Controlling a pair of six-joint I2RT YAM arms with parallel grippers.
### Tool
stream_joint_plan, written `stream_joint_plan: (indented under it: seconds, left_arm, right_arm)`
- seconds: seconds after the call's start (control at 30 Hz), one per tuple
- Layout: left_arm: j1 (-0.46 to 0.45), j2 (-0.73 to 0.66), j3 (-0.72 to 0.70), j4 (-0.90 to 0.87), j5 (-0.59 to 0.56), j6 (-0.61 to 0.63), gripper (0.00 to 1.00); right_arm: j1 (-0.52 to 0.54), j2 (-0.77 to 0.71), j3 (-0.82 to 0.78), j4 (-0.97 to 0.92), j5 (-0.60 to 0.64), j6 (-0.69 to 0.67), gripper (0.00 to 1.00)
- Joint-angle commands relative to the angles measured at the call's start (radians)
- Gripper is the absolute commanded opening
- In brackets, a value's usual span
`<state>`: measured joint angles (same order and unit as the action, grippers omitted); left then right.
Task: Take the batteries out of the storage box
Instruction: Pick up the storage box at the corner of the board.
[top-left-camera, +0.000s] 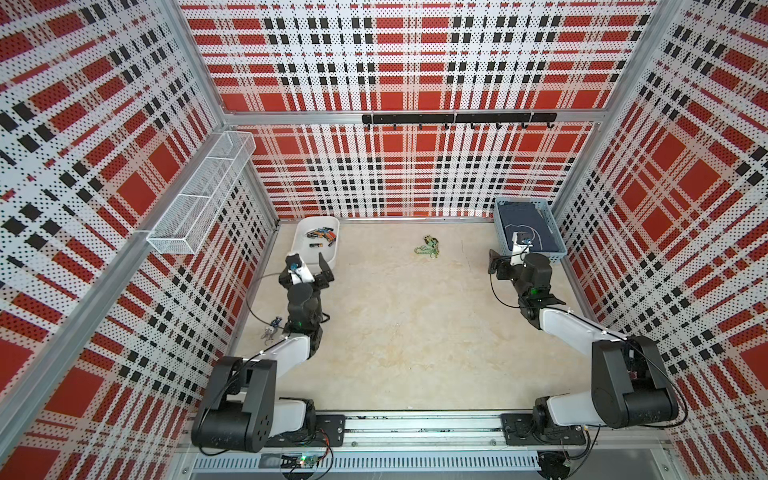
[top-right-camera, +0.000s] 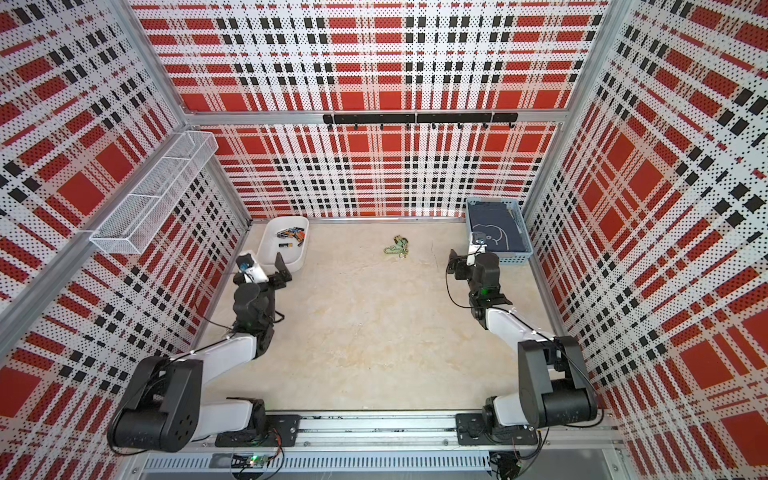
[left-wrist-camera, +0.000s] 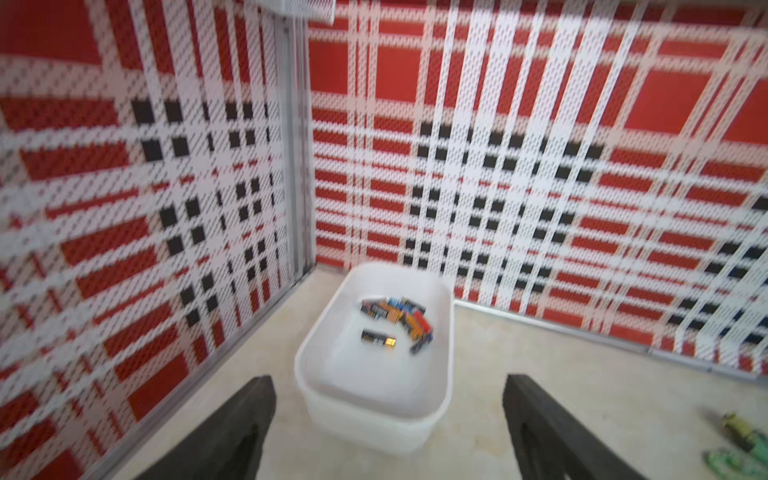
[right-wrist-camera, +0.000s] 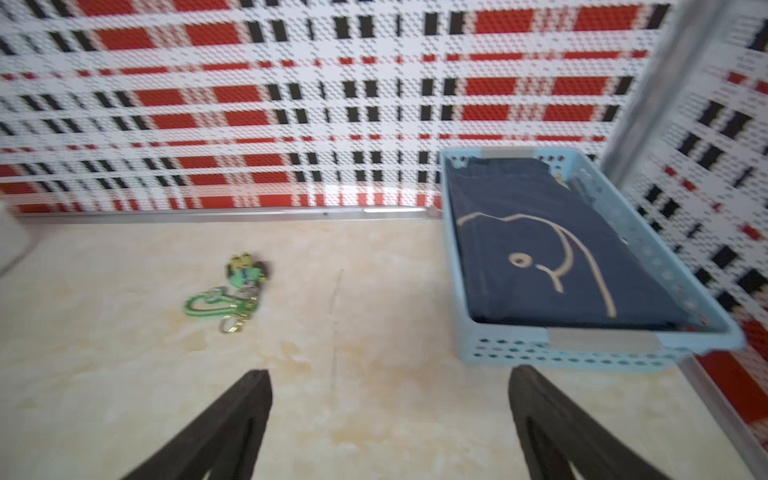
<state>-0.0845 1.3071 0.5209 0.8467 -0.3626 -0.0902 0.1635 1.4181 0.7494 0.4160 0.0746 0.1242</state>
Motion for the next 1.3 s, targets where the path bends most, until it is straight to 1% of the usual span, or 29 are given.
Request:
stream_joint_plan:
  seconds: [0.0, 0.07, 0.13, 0.17, 0.2, 0.23, 0.27, 0.33, 0.43, 0.5, 0.6, 0.73, 0.8, 0.9, 0.93, 1.0, 1.13, 1.2, 1.27]
  left_arm:
    - [0.013, 0.068, 0.311, -0.511, 0.004, -0.080, 0.89]
    - [0.008, 0.183, 0.525, -0.709, 0.016, -0.077, 0.89]
    - [0.000, 0.291, 0.709, -0.858, 0.029, -0.067, 0.88]
    - [-0.004, 0.341, 0.787, -0.914, 0.033, -0.064, 0.88]
    - [-0.005, 0.402, 0.889, -0.977, 0.044, -0.064, 0.88]
    - [-0.006, 0.463, 0.984, -1.051, 0.055, -0.068, 0.86]
    - [-0.009, 0.511, 1.055, -1.106, 0.059, -0.069, 0.84]
    - [-0.020, 0.617, 1.203, -1.208, 0.046, -0.074, 0.81]
    - [-0.029, 0.738, 1.345, -1.294, 0.040, -0.083, 0.81]
    - [-0.025, 0.803, 1.397, -1.313, 0.041, -0.095, 0.81]
    - [-0.016, 0.886, 1.462, -1.342, 0.044, -0.113, 0.81]
    - [-0.016, 0.973, 1.526, -1.361, 0.044, -0.106, 0.79]
    - [-0.016, 1.026, 1.567, -1.390, 0.055, -0.101, 0.72]
    - [-0.016, 1.090, 1.616, -1.424, 0.017, -0.106, 0.71]
    - [-0.015, 1.100, 1.617, -1.425, 0.024, -0.106, 0.68]
    - [-0.017, 1.117, 1.616, -1.425, 0.027, -0.106, 0.58]
    - [-0.026, 1.137, 1.603, -1.425, 0.012, -0.099, 0.56]
    - [-0.020, 1.139, 1.590, -1.422, 0.011, -0.106, 0.51]
    - [-0.013, 1.137, 1.575, -1.416, 0.018, -0.107, 0.42]
  right_arm:
    - [0.090, 0.069, 0.203, -0.286, 0.044, 0.021, 0.92]
    - [0.114, 0.099, 0.262, -0.298, 0.043, 0.022, 0.92]
    - [0.111, 0.120, 0.294, -0.298, 0.043, 0.022, 0.92]
    - [0.112, 0.136, 0.327, -0.291, 0.000, 0.024, 0.92]
    - [0.113, 0.165, 0.373, -0.310, -0.059, 0.133, 0.90]
    - [0.114, 0.189, 0.413, -0.346, -0.075, 0.144, 0.88]
    - [0.116, 0.202, 0.432, -0.361, -0.082, 0.150, 0.87]
    - [0.122, 0.197, 0.423, -0.353, -0.086, 0.162, 0.86]
    - [0.122, 0.174, 0.384, -0.338, -0.104, 0.173, 0.85]
    - [0.124, 0.157, 0.357, -0.333, -0.115, 0.162, 0.85]
    - [0.126, 0.111, 0.294, -0.323, -0.096, 0.152, 0.84]
    - [0.126, 0.044, 0.219, -0.316, -0.081, 0.144, 0.85]
    - [0.126, 0.030, 0.200, -0.316, -0.081, 0.144, 0.85]
    - [0.125, 0.030, 0.188, -0.315, -0.099, 0.140, 0.85]
    - [0.126, 0.031, 0.191, -0.316, -0.102, 0.143, 0.85]
    - [0.125, 0.033, 0.194, -0.317, -0.107, 0.149, 0.85]
    - [0.124, 0.033, 0.205, -0.315, -0.107, 0.149, 0.85]
    - [0.126, 0.030, 0.213, -0.318, -0.101, 0.145, 0.85]
    - [0.125, 0.027, 0.215, -0.318, -0.101, 0.141, 0.85]
